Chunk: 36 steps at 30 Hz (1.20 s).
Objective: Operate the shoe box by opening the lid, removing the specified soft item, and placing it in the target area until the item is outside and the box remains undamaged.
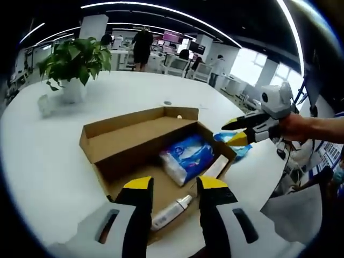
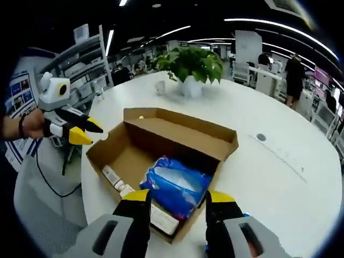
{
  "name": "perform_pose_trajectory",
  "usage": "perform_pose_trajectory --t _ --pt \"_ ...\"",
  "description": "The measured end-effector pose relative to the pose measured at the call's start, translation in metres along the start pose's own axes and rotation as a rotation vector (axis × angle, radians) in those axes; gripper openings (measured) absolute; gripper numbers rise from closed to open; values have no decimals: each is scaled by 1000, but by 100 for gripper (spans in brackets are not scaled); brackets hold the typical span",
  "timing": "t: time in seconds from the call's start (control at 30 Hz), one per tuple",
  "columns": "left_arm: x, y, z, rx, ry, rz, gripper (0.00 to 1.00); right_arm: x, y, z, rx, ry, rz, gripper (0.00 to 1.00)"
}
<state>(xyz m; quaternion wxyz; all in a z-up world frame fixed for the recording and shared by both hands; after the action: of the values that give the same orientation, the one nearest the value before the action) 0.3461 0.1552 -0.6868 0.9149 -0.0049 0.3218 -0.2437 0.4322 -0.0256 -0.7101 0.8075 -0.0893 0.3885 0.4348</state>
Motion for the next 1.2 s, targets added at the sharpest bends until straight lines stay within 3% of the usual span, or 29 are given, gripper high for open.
perform_pose_trajectory --t 0.27,0.37,0.73,1.2 --pt "-2 -3 0 0 2 -4 32 18 -1 13 -115 72 33 40" --pt "-3 -3 -1 -1 1 -6 32 25 0 11 -187 125 43 42" --pt "-6 -6 -5 6 8 -16 36 48 3 5 -306 232 81 48" --pt "-13 -21 -24 34 34 -58 49 78 1 -8 -396 343 133 53"
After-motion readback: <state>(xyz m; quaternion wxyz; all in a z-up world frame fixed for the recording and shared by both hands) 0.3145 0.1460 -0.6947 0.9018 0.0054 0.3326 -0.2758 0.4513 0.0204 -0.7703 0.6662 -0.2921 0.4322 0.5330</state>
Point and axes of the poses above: the point that each gripper's makers call its tool centre point, and the gripper's own axes: x roughly forward along the fingers, y roughly to its left, z roughly out of its top, the point moved 3 cm from there along -x, roughly backward along the fingers, and after that the axes turned 10 degrees about x, right-handed, at the moved point
